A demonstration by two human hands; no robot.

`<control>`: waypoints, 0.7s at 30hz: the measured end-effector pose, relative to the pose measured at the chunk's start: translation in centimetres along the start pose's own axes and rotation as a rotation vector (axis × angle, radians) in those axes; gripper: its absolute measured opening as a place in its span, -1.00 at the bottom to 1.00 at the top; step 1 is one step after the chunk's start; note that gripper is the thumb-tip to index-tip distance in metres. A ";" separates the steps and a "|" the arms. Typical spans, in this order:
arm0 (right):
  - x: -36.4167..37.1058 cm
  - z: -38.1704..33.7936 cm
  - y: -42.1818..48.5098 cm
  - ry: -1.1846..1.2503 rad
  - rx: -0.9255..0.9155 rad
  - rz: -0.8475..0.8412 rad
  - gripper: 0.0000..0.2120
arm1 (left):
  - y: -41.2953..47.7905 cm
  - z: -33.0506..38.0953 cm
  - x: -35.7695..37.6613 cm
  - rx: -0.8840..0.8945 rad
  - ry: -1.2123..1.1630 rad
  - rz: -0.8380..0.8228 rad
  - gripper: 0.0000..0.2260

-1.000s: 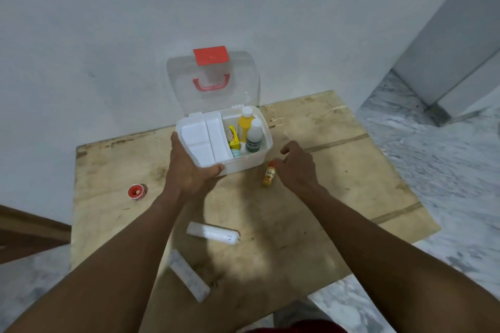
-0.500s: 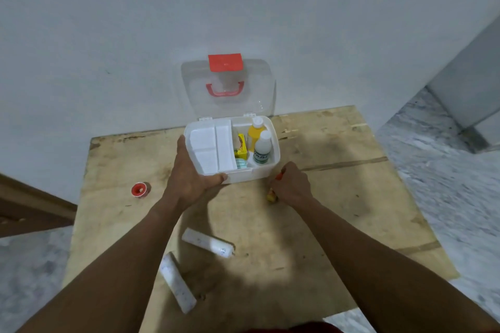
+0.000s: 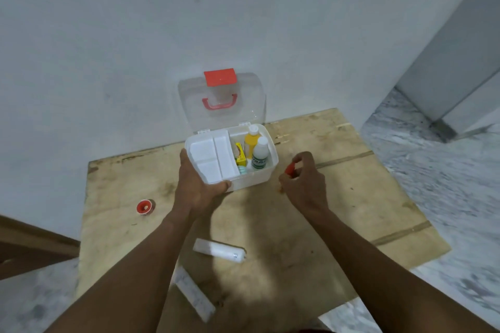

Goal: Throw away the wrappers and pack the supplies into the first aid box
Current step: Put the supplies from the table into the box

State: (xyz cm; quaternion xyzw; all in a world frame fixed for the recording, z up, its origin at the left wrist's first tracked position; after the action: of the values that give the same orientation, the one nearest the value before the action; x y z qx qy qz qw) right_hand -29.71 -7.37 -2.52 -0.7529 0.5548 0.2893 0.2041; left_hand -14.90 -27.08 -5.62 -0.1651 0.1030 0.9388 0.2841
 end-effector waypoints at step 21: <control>4.9 -5.5 0.9 -0.001 -0.436 0.057 -0.84 | 0.6 -1.1 -0.1 -0.018 0.030 0.015 -0.08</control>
State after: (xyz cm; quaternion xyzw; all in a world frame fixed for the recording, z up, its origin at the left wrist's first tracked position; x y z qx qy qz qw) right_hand -28.36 -14.68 -1.63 -0.7629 0.5002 0.4086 0.0284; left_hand -14.87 -27.96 -6.48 -0.1810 0.0998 0.9393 0.2738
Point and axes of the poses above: each hand's wrist, its own y-axis towards the middle knuckle, its own x-axis out of the palm, z = x × y, the point moved 5 cm from there along y, towards the middle knuckle, and after that the axes turned 7 degrees about z, right-handed, at the moved point
